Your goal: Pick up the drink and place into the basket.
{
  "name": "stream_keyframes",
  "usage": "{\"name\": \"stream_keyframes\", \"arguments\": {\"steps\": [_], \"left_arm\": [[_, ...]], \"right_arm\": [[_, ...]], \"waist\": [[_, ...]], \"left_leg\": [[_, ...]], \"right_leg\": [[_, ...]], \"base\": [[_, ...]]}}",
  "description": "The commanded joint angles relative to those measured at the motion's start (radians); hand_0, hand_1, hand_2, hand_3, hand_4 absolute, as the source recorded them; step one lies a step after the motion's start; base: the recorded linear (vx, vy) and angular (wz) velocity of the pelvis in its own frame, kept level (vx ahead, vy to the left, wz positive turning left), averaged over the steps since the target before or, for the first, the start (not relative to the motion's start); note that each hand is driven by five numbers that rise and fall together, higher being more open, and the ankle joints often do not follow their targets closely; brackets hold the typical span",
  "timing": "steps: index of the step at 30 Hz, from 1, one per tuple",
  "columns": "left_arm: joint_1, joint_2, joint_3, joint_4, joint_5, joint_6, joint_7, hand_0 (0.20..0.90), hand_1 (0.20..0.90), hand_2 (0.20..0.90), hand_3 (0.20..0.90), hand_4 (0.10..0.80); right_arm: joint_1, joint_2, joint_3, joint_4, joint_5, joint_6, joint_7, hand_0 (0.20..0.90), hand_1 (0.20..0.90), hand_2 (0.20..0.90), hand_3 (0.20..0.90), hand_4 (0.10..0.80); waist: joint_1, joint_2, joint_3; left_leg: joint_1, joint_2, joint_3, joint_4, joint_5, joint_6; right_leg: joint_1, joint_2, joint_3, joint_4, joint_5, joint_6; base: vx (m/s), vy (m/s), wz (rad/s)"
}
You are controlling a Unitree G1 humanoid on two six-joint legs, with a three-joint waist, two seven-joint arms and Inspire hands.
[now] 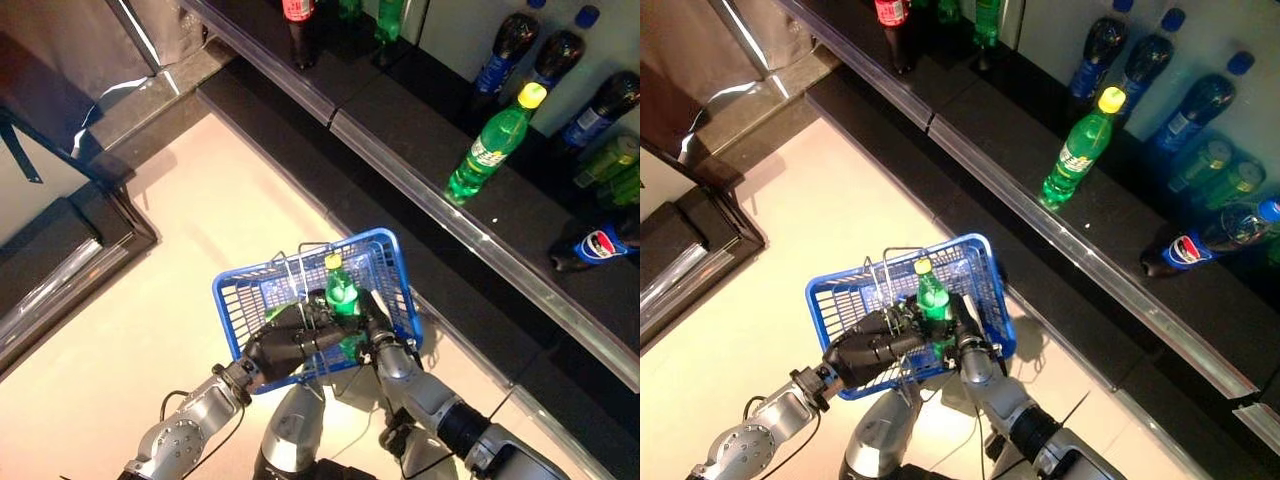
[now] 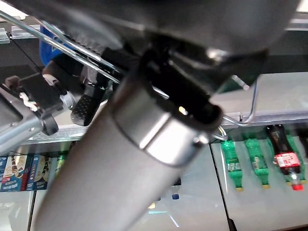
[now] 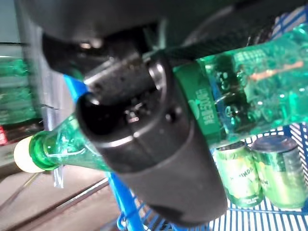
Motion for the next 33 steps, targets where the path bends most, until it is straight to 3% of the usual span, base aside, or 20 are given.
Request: {"name": "stream_keyframes", "arguments": {"steps": [1,16,24,33], "left_arm": [[-0.093,-0.103,-0.004,-0.430,-0.104,-0.085,-0.339,0.300,0.300,0.300,0.200,0.100],[-0.111,-0.109,-0.030,-0.433,-0.074,-0.070,-0.357,0.300,0.300,0.300,0.200,0.100],[-0.121,-0.093,-0.023,-0.443,-0.087,-0.024,-0.366,0.300,0.300,0.300,0.200,0.100],[-0.144,-0.069,-0.045,-0.469,-0.117,0.017,-0.431,0.300,0.300,0.300,0.200,0.100]], "right_arm": [[-0.020,0.108,0.028,0.012,0.146,-0.113,0.048,0.300,0.300,0.300,0.200,0.100],[-0.049,0.224,-0.081,0.192,0.604,-0.192,0.200,0.300,0.300,0.300,0.200,0.100],[-0.106,0.236,-0.192,0.317,0.881,-0.117,0.289,0.300,0.300,0.300,0.200,0.100],[-0.151,0.208,-0.283,0.413,0.971,-0.068,0.318,0.300,0.300,0.300,0.200,0.100]], "waist": [[-0.002,0.022,-0.135],[0.020,0.040,-0.113],[0.043,0.037,-0.122],[0.050,0.038,-0.124]], "left_leg": [[-0.108,0.010,0.007,0.137,-0.001,0.002],[-0.117,-0.002,0.000,0.125,0.011,0.008],[-0.115,-0.002,-0.007,0.130,0.012,0.012],[-0.115,0.000,-0.007,0.138,0.005,0.018]], "right_leg": [[0.080,0.003,-0.006,-0.060,0.039,-0.039],[0.077,-0.003,-0.022,-0.066,0.057,-0.032],[0.085,-0.006,-0.041,-0.060,0.061,-0.033],[0.079,-0.009,-0.048,-0.049,0.066,-0.030]], "base": [[0.000,0.000,0.00],[0.000,0.001,0.01],[0.035,-0.008,0.01],[0.029,-0.005,0.08]]}}
